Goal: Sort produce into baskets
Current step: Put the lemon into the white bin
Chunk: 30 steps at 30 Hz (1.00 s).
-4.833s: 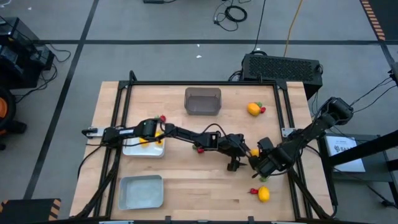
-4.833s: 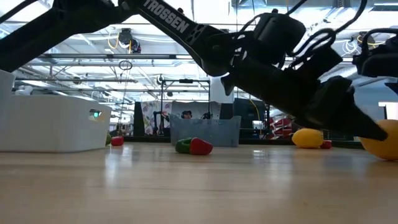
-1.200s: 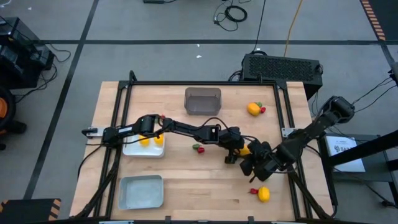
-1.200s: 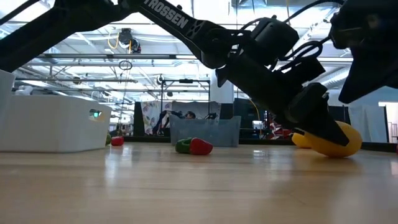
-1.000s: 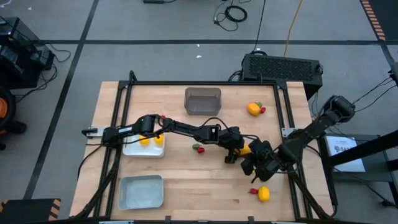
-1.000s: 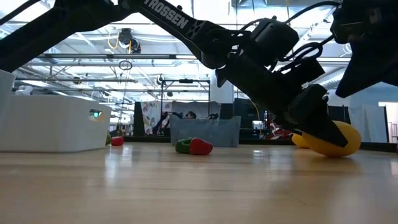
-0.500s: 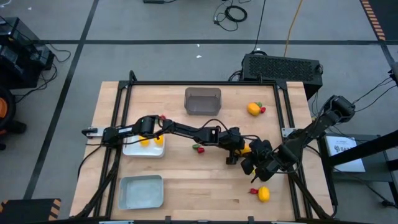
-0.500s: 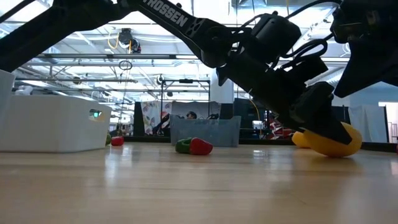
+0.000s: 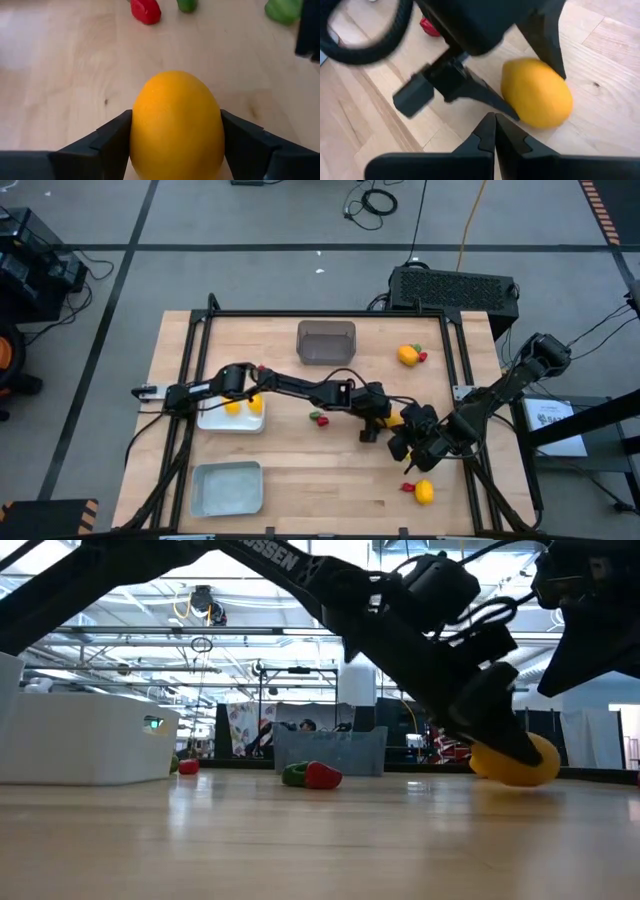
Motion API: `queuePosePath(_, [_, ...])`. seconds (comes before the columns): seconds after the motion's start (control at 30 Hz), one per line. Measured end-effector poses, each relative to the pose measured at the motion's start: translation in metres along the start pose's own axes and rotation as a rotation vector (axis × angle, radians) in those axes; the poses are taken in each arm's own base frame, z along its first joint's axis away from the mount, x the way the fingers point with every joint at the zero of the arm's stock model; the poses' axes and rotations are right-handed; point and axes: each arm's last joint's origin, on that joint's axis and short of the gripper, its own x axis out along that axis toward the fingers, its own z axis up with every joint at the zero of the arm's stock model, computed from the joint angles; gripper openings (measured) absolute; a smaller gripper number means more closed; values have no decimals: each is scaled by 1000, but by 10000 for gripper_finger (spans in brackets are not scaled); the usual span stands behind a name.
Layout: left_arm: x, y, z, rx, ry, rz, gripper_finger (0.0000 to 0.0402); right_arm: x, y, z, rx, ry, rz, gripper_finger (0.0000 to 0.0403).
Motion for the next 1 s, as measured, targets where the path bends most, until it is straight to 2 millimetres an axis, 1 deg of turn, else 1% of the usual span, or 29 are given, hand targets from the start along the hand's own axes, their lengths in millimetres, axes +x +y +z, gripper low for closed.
queuePosePath(0.13, [-28,0,10,39,90,11,264,0,-1,0,-10,2,-12,0])
queuePosePath(0.27, [-64,-1,23,93,179,-7,264,0,-2,0,-45,3,-16,0])
queuePosePath(0.33, [-86,-3,27,105,241,-14,264,0,-2,0,-64,2,-15,0])
queuePosePath(0.4, [-107,-4,35,111,265,-1,264,0,-2,0,-86,-3,-16,0])
queuePosePath(0.53, [-147,-6,42,72,340,0,264,1,-1,0,-149,-42,-24,0])
queuePosePath(0.77, [-221,-13,43,-53,507,6,264,5,-1,0,-283,-105,-51,0])
queuePosePath(0.93, [-260,-24,33,-148,585,14,264,7,-1,1,-353,-103,-65,0])
queuePosePath(1.0, [-276,-28,27,-183,588,30,264,7,-1,1,-377,-104,-63,0])
